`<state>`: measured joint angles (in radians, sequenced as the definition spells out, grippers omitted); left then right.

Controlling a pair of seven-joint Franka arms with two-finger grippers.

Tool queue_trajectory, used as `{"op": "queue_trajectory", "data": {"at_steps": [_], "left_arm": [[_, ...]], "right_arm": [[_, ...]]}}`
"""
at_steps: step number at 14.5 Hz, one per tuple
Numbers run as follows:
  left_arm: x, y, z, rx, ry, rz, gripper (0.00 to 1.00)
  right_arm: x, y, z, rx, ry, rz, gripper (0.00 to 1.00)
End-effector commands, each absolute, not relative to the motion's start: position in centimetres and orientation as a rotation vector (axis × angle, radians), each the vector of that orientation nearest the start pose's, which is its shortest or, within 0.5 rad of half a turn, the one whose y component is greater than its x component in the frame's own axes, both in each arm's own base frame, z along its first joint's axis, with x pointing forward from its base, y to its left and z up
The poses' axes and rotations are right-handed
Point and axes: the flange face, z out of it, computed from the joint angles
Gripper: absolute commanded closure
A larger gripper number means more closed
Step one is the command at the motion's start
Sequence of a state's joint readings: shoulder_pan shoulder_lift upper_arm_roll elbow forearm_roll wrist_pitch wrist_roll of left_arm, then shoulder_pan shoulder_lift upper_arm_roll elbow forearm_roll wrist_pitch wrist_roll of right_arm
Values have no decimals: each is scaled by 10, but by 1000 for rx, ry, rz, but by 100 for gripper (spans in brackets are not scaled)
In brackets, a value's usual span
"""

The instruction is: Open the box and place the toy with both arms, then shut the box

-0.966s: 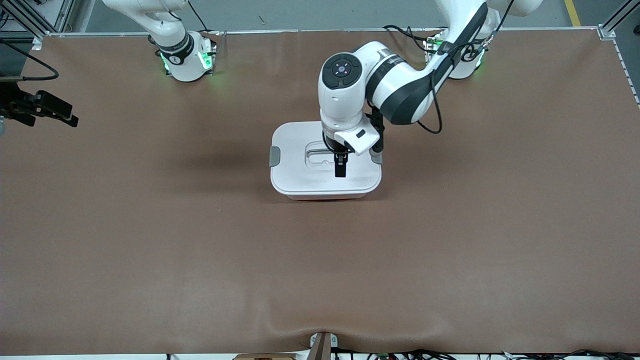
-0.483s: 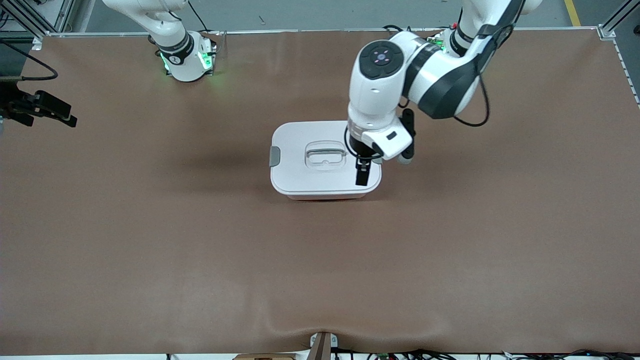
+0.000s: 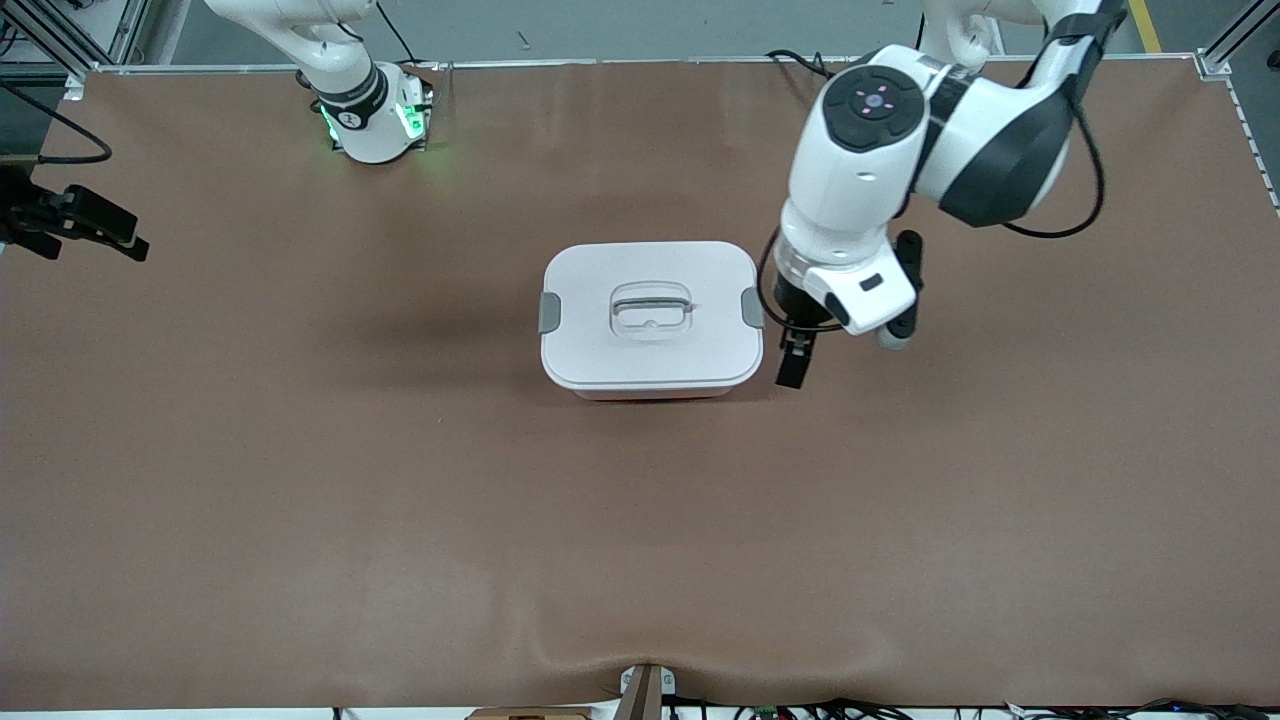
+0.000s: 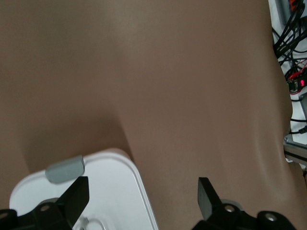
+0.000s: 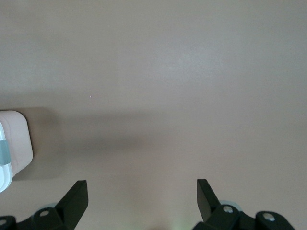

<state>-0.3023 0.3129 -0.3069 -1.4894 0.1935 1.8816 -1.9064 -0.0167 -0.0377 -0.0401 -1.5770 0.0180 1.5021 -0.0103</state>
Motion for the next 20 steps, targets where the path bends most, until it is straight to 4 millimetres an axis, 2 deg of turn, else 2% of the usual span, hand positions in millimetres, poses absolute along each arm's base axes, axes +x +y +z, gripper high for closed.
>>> {"op": "queue_trajectory", "data": {"at_steps": [1, 4, 5, 8, 14, 17, 20], "left_arm": [[573, -320, 533, -2657, -1734, -166, 0], [591, -282, 545, -2699, -1672, -174, 0], [593, -268, 555, -2739, -1626, -186, 0], [602, -236, 563, -2800, -1512, -178, 0], [613, -193, 573, -2899, -1280, -205, 0], [621, -164, 573, -2976, -1048, -206, 0], [628, -137, 572, -3037, -975, -166, 0]], "right_arm": [[537, -29, 640, -3132, 91, 50, 0], [537, -29, 640, -3132, 91, 50, 0], [537, -29, 640, -3132, 93, 50, 0], [538, -29, 640, -3132, 96, 45, 0], [538, -29, 639, -3132, 93, 48, 0], [538, -29, 639, -3130, 95, 50, 0], [538, -28, 639, -3130, 91, 50, 0]]}}
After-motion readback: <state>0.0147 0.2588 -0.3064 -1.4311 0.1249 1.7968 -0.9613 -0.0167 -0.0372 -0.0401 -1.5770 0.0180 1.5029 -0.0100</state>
